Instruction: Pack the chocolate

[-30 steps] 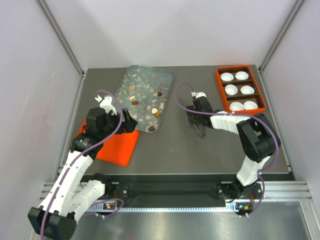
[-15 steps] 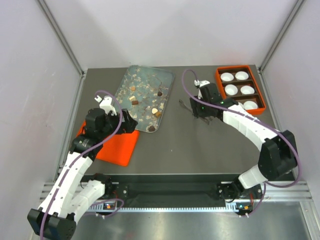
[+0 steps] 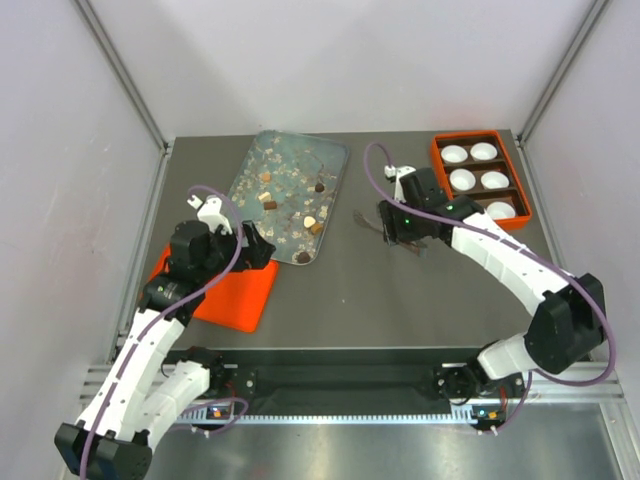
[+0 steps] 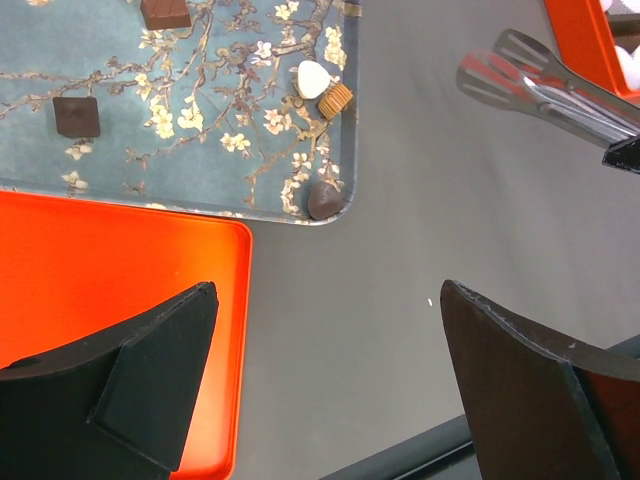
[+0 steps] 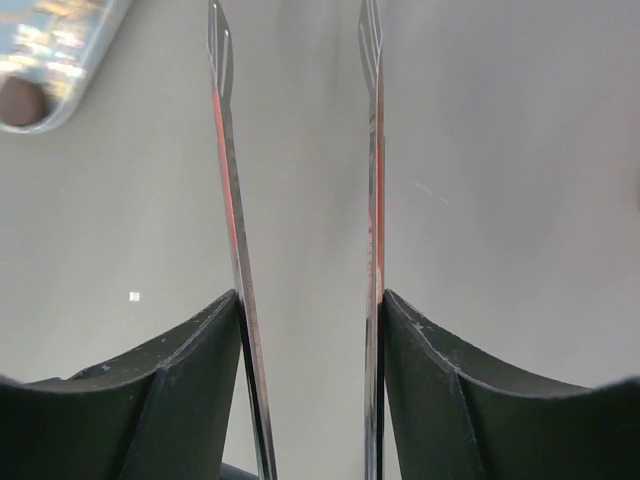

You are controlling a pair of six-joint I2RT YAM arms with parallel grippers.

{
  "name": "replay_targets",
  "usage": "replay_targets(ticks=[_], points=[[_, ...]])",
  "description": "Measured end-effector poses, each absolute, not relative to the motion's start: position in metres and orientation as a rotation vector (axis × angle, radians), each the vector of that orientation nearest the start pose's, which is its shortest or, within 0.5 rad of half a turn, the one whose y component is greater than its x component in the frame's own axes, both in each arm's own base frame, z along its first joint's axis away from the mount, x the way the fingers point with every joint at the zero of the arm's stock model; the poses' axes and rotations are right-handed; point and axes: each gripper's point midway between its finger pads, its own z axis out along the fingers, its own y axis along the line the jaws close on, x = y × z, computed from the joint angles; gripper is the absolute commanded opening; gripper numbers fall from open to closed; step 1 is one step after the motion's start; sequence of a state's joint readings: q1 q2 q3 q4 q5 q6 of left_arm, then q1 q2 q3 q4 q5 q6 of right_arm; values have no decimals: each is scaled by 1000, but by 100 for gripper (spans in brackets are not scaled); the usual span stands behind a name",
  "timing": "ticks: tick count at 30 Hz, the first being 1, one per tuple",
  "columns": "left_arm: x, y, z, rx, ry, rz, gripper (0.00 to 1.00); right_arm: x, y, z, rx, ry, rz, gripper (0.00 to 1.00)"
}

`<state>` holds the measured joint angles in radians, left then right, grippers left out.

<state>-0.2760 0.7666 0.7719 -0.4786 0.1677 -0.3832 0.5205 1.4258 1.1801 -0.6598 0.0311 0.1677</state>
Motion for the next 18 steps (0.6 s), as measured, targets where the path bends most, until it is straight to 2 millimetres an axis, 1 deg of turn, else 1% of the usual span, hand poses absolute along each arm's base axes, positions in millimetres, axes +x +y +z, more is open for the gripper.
replay_targets(ticks=[3,5,7,9,11,15,18], points=[[249,-118,215,-11,2074,-587,98,305,200,164,-487,2403,300,53],[249,-117,217,-11,2065,-587,97,301,222,173,-550,2345,345,52],[249,-116,217,-12,2061,-583,97,298,238,178,-593,2303,384,51],[249,-115,217,-16,2061,-576,97,295,252,183,-629,2267,412,50],[250,-114,217,-21,2060,-568,97,297,262,187,-655,2239,429,49],[252,-110,216,-35,2059,-541,96,310,280,185,-684,2214,432,48],[252,-106,215,-49,2062,-514,96,314,290,172,-715,2226,421,48]])
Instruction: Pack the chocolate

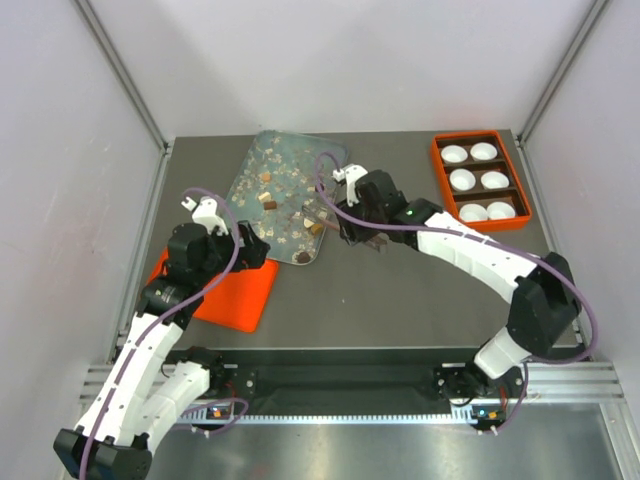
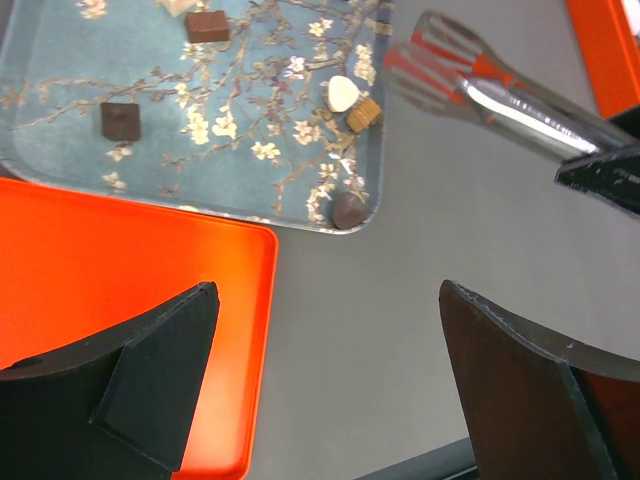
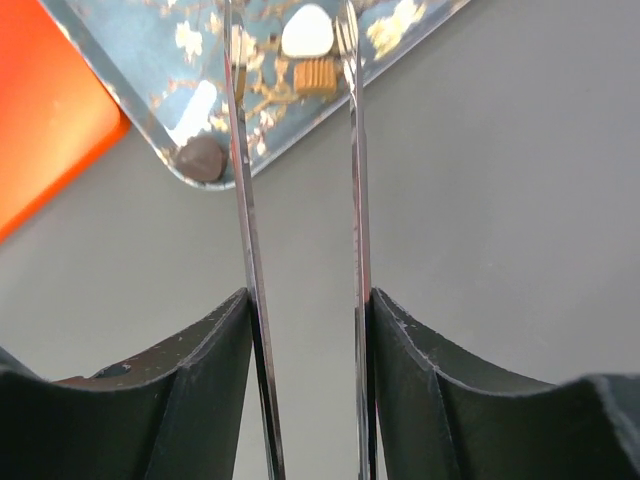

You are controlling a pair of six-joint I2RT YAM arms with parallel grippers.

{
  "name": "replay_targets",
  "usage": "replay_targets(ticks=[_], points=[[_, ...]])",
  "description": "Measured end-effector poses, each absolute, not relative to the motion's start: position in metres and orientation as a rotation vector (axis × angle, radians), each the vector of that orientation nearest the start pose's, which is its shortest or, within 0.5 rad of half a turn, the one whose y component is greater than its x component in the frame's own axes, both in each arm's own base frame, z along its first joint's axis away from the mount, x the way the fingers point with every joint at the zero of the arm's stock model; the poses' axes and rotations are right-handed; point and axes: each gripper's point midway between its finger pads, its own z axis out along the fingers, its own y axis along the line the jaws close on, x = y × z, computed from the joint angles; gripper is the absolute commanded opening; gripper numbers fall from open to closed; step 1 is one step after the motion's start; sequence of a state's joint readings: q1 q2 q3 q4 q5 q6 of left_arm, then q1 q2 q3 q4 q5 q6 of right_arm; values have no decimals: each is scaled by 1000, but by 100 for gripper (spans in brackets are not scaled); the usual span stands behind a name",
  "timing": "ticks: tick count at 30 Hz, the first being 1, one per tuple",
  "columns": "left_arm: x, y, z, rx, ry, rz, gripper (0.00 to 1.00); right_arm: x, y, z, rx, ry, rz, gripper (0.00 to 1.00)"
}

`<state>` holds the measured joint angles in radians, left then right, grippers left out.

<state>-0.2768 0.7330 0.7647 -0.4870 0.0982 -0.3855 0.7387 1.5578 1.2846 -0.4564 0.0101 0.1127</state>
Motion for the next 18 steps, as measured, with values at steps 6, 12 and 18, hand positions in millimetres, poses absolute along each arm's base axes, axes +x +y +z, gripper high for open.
replay_targets(ticks=[6,12,18], points=[[253,-100,215,-68,2057,-480,96,310,297,148,-765,2269,398,46],[254,-98,215,-72,2052,-471,96,310,298,142,-780,2277,383,45],[254,-98,215,-73,2051,-465,96,311,298,122,-795,2320,357,44]])
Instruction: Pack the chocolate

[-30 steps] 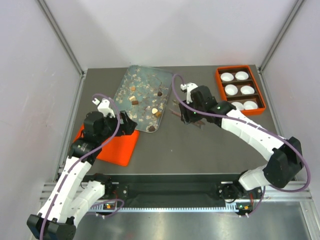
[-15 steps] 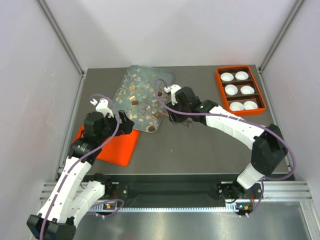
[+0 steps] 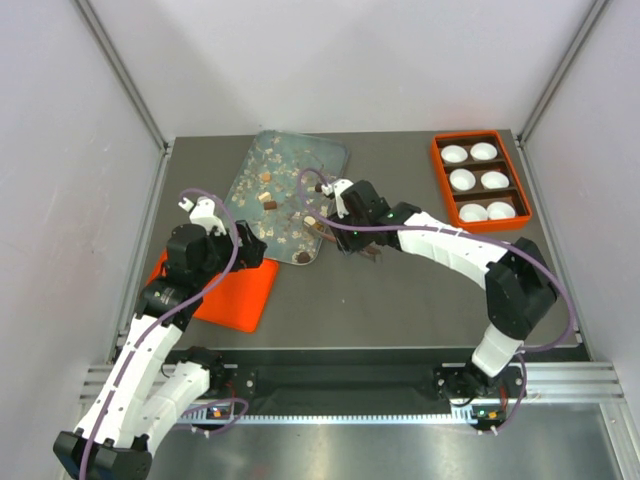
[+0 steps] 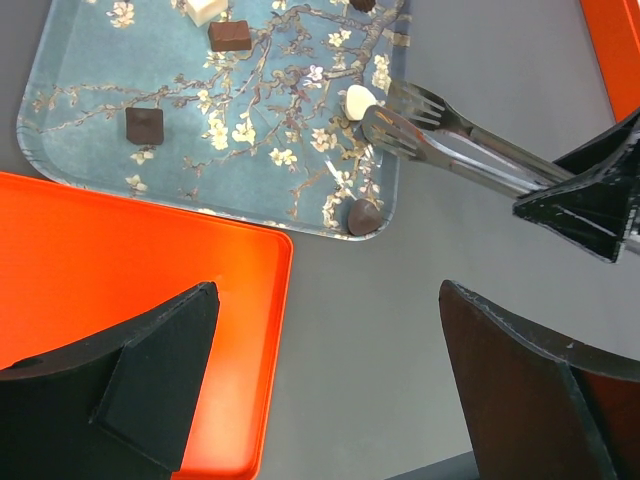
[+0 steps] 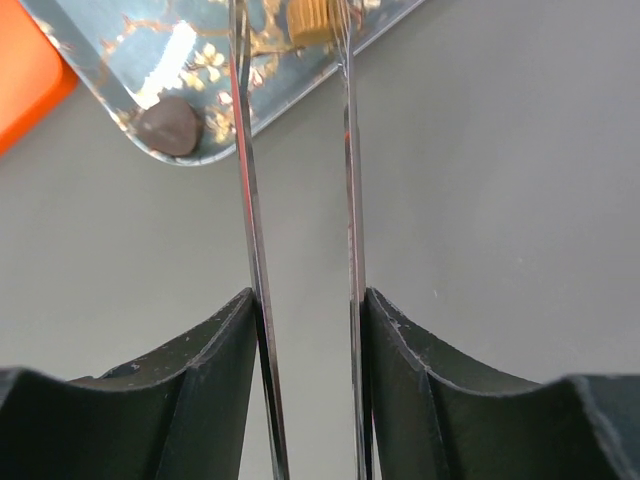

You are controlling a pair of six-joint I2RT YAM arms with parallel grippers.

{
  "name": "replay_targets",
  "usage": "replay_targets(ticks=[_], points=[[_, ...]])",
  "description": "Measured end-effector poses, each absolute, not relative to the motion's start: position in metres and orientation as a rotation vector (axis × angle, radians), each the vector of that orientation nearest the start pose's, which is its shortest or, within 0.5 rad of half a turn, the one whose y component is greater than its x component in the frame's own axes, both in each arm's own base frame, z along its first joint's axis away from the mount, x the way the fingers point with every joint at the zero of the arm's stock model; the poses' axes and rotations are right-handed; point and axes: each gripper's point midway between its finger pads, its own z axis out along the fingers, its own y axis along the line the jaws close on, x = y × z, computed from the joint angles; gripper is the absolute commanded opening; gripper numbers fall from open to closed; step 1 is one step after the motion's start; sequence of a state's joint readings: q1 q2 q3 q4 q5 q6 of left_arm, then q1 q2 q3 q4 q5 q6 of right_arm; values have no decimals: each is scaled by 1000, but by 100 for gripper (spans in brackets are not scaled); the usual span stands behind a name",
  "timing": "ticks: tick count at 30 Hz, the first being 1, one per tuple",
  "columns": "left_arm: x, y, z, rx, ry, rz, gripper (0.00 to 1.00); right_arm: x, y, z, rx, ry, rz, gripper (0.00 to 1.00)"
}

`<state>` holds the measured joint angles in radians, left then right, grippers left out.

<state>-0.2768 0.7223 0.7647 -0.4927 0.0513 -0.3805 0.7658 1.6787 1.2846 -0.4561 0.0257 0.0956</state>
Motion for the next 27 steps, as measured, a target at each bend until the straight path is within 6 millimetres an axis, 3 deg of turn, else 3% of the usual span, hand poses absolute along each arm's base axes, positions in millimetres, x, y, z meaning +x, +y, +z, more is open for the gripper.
replay_targets(ticks=[9,27], points=[[255,-96,215,-70,2049,-453,96,308,302,108,-828,2345,339,43],[255,-96,215,-69,2049,-451,96,319,302,122,-820,2302,272,45]])
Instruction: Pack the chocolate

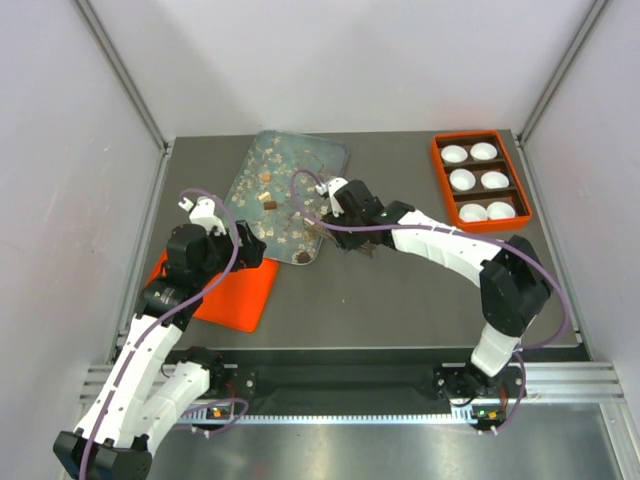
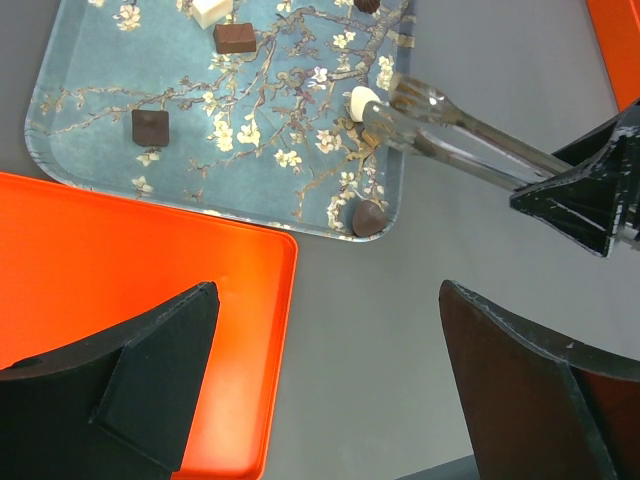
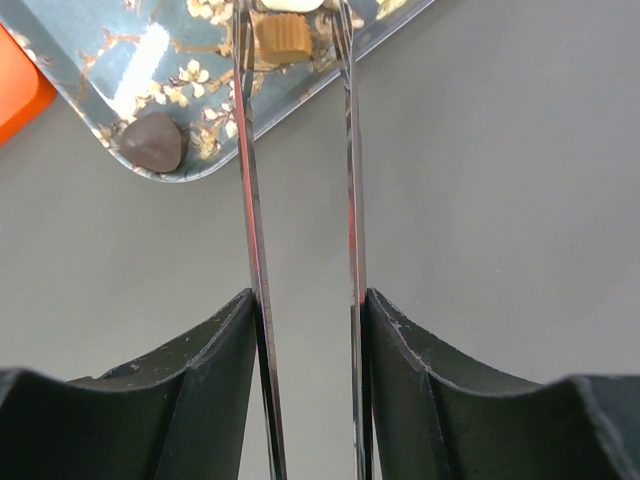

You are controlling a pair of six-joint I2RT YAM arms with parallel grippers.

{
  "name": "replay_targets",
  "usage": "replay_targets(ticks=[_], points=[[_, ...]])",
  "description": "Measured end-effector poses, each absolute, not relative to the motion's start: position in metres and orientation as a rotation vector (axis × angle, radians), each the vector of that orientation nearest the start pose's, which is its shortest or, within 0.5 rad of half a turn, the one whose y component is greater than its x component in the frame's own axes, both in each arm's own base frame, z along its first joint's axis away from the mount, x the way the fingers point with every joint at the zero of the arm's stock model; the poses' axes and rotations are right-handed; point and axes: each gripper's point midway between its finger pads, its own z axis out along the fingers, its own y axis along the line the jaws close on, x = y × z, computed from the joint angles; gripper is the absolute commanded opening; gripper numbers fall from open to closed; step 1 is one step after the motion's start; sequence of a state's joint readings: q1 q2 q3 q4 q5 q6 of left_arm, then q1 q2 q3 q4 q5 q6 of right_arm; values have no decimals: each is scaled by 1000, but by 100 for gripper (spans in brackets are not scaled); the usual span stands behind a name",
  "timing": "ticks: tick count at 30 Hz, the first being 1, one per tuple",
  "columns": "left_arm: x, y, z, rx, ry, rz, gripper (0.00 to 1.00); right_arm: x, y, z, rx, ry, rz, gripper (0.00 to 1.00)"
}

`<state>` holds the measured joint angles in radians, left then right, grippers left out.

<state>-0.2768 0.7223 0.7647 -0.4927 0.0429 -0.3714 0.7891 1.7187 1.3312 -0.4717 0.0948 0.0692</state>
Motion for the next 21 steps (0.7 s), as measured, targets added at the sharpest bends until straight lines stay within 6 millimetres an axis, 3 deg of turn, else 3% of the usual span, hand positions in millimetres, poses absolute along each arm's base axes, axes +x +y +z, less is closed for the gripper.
replay_targets(ticks=[11,21], points=[[255,-96,215,-69,2049,-452,96,314,305,107,-852,2336,264,45],[255,-96,215,-69,2050,-451,96,312,305,106,-858,2344,262,32]])
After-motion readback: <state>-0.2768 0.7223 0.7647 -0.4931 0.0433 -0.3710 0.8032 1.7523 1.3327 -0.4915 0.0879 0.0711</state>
